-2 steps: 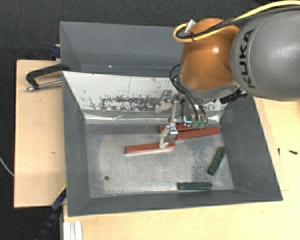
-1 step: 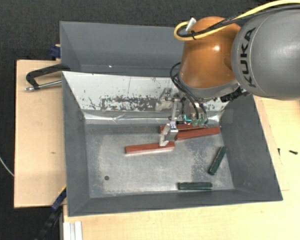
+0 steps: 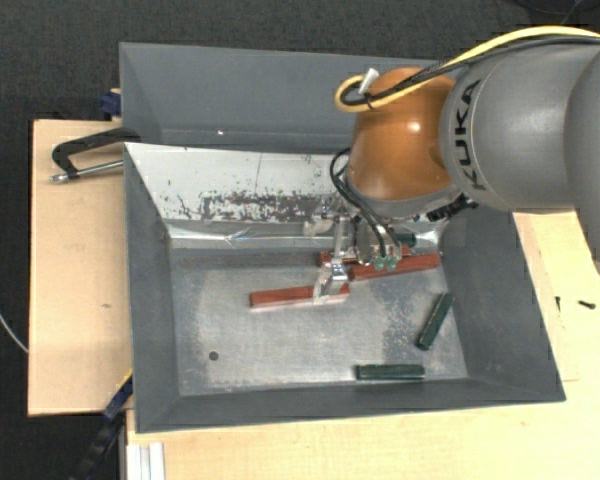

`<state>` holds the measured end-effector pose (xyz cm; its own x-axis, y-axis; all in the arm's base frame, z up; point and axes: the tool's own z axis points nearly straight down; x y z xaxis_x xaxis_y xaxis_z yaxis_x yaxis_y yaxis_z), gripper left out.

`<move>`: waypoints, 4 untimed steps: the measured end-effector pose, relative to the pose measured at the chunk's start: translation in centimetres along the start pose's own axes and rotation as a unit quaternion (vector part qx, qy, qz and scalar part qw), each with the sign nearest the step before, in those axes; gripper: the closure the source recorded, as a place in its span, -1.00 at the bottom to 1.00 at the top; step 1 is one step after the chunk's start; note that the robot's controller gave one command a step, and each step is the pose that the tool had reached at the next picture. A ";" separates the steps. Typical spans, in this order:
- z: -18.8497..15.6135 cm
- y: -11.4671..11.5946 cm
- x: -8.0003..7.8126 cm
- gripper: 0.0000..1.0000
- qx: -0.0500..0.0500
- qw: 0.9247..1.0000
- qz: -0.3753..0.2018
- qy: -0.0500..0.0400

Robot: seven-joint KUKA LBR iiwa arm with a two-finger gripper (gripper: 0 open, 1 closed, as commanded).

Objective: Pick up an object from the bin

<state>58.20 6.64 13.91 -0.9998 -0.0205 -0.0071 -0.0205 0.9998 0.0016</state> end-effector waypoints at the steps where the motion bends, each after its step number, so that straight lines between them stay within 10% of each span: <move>1: 6.1 1.7 1.7 1.00 -0.001 1.000 -0.007 0.005; 4: -2.1 2.0 -0.1 1.00 0.000 1.000 -0.008 -0.001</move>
Offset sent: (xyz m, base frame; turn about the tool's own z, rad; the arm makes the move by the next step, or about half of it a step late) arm 0.0000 0.0000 0.0000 0.0000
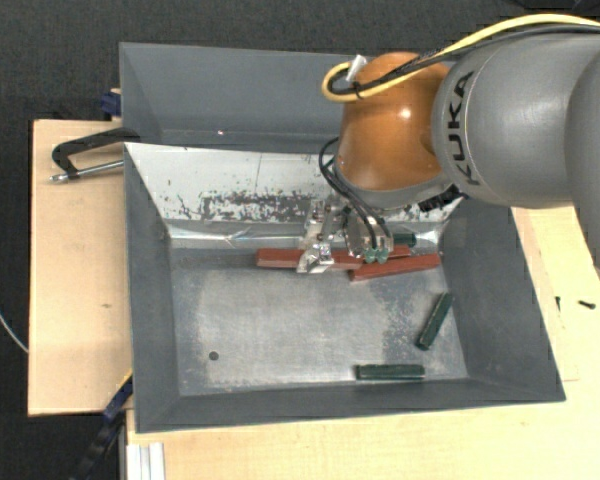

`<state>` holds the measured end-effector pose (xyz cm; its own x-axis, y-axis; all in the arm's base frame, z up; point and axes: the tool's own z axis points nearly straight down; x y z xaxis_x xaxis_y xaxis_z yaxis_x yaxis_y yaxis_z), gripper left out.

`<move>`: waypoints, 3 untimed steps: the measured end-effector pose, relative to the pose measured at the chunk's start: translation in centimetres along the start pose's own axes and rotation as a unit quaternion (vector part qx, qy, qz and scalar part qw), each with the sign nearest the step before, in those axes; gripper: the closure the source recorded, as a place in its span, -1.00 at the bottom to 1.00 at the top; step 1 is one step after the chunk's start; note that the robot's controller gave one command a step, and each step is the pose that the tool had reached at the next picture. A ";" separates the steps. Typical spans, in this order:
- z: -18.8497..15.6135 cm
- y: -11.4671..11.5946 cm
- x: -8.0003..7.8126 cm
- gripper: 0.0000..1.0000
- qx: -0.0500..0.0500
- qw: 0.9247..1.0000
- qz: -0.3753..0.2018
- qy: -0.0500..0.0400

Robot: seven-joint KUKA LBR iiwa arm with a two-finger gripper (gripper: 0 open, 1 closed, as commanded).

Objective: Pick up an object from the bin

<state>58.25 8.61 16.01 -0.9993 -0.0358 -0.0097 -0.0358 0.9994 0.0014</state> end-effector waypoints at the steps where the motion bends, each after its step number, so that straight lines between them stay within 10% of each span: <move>1: 0.4 0.3 0.3 1.00 0.000 1.000 -0.002 0.002; 2: -1.0 3.1 1.7 1.00 0.000 0.999 -0.051 0.004; 3: -10.7 0.7 1.5 1.00 0.000 0.998 -0.061 0.002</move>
Offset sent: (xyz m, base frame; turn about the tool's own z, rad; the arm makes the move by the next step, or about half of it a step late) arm -0.0261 0.0422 0.0158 -0.1255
